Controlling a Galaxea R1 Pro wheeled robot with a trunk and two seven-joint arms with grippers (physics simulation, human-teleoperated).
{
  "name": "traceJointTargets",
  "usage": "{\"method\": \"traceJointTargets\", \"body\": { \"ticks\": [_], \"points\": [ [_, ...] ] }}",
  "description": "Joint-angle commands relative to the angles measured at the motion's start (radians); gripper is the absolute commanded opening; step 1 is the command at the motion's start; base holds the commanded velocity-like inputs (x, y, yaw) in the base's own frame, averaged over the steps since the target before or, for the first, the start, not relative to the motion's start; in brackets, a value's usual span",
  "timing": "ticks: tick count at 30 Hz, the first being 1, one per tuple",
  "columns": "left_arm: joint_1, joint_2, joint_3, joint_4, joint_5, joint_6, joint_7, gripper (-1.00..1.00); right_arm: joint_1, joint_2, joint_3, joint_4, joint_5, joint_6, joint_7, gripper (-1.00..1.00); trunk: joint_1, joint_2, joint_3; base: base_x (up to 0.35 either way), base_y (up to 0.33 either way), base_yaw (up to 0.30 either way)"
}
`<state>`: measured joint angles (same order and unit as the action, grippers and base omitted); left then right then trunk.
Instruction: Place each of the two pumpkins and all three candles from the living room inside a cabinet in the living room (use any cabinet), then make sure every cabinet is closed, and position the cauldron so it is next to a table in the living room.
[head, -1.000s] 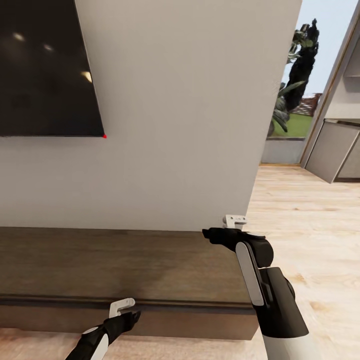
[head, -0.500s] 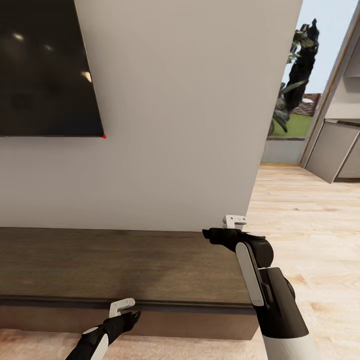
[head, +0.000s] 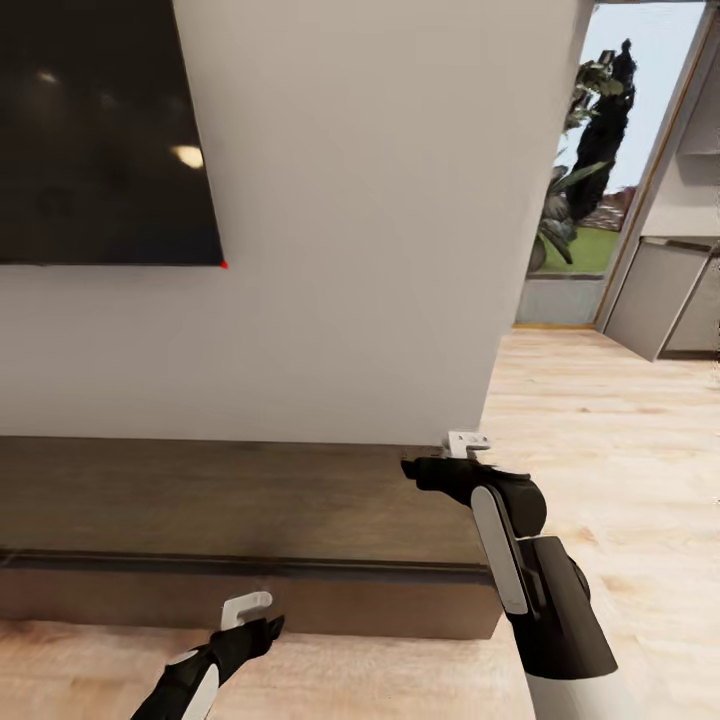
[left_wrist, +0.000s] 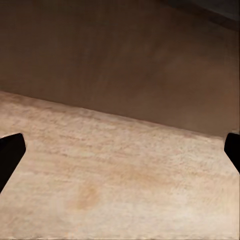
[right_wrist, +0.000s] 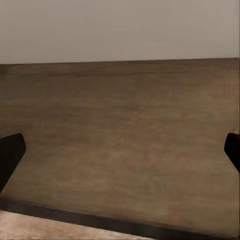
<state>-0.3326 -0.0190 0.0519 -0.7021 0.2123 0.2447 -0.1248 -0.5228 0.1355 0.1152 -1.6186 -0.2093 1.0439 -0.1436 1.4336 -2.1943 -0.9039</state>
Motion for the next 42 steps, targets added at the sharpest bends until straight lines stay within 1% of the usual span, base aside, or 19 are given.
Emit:
{"method": "traceJointTargets", "body": {
  "ticks": [1,2,4,5,7,8,10,12,13,14,24,25,26,27,29,30,34,36,42],
  "points": [
    [0.000,-0.001,0.006,-0.002,0.008,0.009,-0.006,1.00,0.000,0.000,0.001,-0.001,-0.010,0.003,0.003,1.00,-0.001,0.000,-0.001,-0.343,0.026,0.000],
    [0.000,0.001,0.007,-0.005,0.009,0.008,-0.007,1.00,0.002,-0.005,0.001,0.000,-0.009,0.003,0.031,1.00,-0.001,0.000,-0.001,-0.344,0.048,0.000],
    [0.000,0.002,0.009,-0.007,0.010,0.008,-0.007,1.00,0.004,-0.016,0.001,0.000,-0.009,0.003,0.060,1.00,-0.001,0.000,-0.001,-0.345,0.061,0.000],
    [0.002,0.004,0.011,-0.008,0.014,0.008,-0.008,1.00,0.005,-0.041,0.000,-0.001,-0.009,-0.003,0.088,1.00,-0.001,0.000,-0.001,-0.345,0.083,0.000],
    [0.004,0.005,0.013,-0.008,0.016,0.008,-0.008,1.00,0.007,-0.075,0.001,-0.001,-0.009,-0.033,0.114,1.00,-0.001,0.000,-0.001,-0.343,0.100,0.000],
    [0.006,0.006,0.014,-0.010,0.019,0.009,-0.008,1.00,0.008,-0.105,0.001,-0.001,-0.009,-0.063,0.136,1.00,-0.001,0.000,-0.001,-0.335,0.128,0.000],
    [0.008,0.007,0.016,-0.013,0.020,0.009,-0.009,1.00,0.009,-0.134,-0.003,0.000,-0.009,-0.092,0.159,1.00,-0.001,0.000,-0.001,-0.328,0.147,0.000],
    [0.010,0.008,0.018,-0.019,0.021,0.009,-0.011,1.00,0.010,-0.152,-0.007,0.000,-0.009,-0.109,0.171,1.00,-0.001,0.000,-0.001,-0.320,0.167,0.000],
    [0.010,0.008,0.018,-0.019,0.021,0.009,-0.011,1.00,0.010,-0.152,-0.007,0.000,-0.009,-0.109,0.171,1.00,-0.001,0.000,-0.001,-0.318,0.172,0.000],
    [0.012,0.009,0.019,-0.021,0.022,0.010,-0.012,1.00,0.010,-0.161,-0.009,-0.001,-0.009,-0.116,0.178,1.00,-0.001,0.000,-0.001,-0.315,0.179,0.000],
    [0.013,0.010,0.020,-0.023,0.023,0.010,-0.012,1.00,0.009,-0.166,-0.013,-0.001,-0.010,-0.120,0.195,1.00,-0.001,0.000,-0.001,-0.314,0.181,0.000],
    [0.013,0.010,0.020,-0.024,0.023,0.011,-0.012,1.00,0.010,-0.173,-0.036,-0.001,-0.009,-0.122,0.242,1.00,-0.001,0.000,-0.001,-0.312,0.185,0.000],
    [0.014,0.011,0.021,-0.025,0.023,0.012,-0.013,1.00,0.010,-0.182,-0.068,-0.001,-0.008,-0.126,0.308,1.00,-0.001,0.000,-0.001,-0.311,0.187,0.000],
    [0.014,0.011,0.021,-0.025,0.023,0.012,-0.013,1.00,0.010,-0.185,-0.075,0.000,-0.008,-0.127,0.317,1.00,-0.001,0.000,-0.001,-0.310,0.188,0.000],
    [0.015,0.011,0.021,-0.024,0.023,0.012,-0.013,1.00,0.011,-0.186,-0.075,0.000,-0.006,-0.128,0.299,1.00,-0.001,0.000,-0.001,-0.310,0.188,0.000],
    [0.015,0.011,0.022,-0.023,0.024,0.012,-0.013,1.00,0.013,-0.183,-0.071,0.001,-0.005,-0.129,0.264,1.00,-0.001,0.000,-0.001,-0.309,0.189,0.000],
    [0.015,0.011,0.023,-0.022,0.024,0.012,-0.013,1.00,0.021,-0.178,-0.066,0.013,-0.004,-0.123,0.212,1.00,-0.001,0.000,-0.001,-0.309,0.190,0.000],
    [0.015,0.011,0.023,-0.022,0.024,0.012,-0.013,1.00,0.025,-0.177,-0.065,0.027,-0.003,-0.120,0.202,1.00,-0.001,0.000,-0.001,-0.309,0.190,0.000],
    [0.015,0.012,0.029,-0.023,0.029,0.012,-0.014,1.00,0.049,-0.169,-0.062,0.137,0.001,-0.114,0.188,1.00,-0.001,0.000,-0.001,-0.298,0.197,0.000]
  ]
}}
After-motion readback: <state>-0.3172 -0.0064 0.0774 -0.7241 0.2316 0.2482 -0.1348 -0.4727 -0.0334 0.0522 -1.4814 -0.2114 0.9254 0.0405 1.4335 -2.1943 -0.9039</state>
